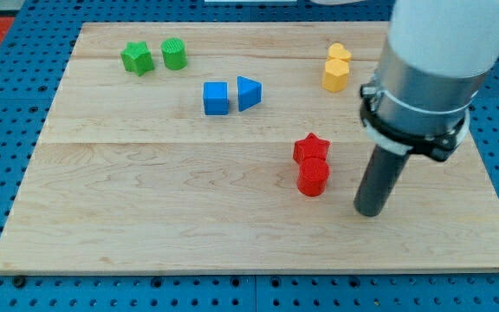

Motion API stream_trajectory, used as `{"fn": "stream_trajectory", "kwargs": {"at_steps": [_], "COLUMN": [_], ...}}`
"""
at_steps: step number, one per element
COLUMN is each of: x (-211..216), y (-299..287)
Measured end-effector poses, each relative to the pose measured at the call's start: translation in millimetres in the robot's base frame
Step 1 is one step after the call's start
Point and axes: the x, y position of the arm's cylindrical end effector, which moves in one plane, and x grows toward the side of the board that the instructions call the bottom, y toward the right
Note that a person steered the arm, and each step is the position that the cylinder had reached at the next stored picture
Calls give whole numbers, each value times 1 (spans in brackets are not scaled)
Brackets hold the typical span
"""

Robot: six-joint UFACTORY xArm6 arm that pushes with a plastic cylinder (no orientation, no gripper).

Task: Push the yellow hexagon above the red star

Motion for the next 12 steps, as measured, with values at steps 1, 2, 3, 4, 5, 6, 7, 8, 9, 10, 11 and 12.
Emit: {"fn": "stream_trajectory", "kwargs": {"at_steps": [1, 2, 3, 4, 5, 6, 7, 8, 9, 10, 11, 12], "x": [-51, -125, -184, -235, -255, -262, -244, -226, -179, -161, -157, -141], "y": [52, 90, 92, 104, 84, 32, -16, -52, -41, -39, -13, 28]}}
